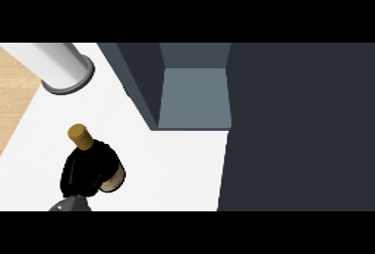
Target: Pick up the wine, place it into the cabinet and close the cabinet
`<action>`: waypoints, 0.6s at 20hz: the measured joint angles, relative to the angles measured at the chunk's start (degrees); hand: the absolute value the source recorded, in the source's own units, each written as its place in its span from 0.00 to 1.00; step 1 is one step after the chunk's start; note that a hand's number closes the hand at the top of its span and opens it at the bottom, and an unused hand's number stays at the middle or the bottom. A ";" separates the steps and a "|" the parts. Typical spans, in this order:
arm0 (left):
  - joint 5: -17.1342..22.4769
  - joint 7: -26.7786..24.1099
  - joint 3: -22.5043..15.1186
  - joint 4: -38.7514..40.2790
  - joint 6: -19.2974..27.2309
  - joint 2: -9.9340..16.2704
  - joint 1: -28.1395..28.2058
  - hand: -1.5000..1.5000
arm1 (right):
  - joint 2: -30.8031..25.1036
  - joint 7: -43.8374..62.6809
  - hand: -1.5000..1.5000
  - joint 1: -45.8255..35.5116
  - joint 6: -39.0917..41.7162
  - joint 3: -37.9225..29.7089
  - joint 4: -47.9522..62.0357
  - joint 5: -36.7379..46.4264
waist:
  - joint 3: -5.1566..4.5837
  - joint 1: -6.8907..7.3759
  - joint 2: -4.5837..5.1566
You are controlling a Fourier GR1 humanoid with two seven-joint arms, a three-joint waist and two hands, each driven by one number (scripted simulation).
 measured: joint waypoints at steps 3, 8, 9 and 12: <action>1.27 -0.87 -2.71 -6.33 0.52 -1.27 3.82 1.00 | -0.06 0.18 0.00 0.07 0.06 0.22 -0.10 -0.02 | 0.00 -0.06 0.03; 3.41 2.31 -9.01 -15.95 4.51 -2.28 7.18 1.00 | -0.66 0.78 0.00 -0.59 0.59 -1.35 -0.36 -0.24 | -0.01 -0.33 0.12; 4.02 2.99 -11.14 -17.88 6.01 -2.38 7.89 1.00 | -0.43 1.30 0.00 -0.93 0.32 -0.83 -0.37 -0.24 | -0.01 -0.35 0.10; 4.88 5.63 -16.84 -24.04 11.44 -2.55 8.93 1.00 | -0.27 1.45 0.00 -1.30 0.44 -1.14 -0.26 -0.32 | -0.02 -0.43 0.16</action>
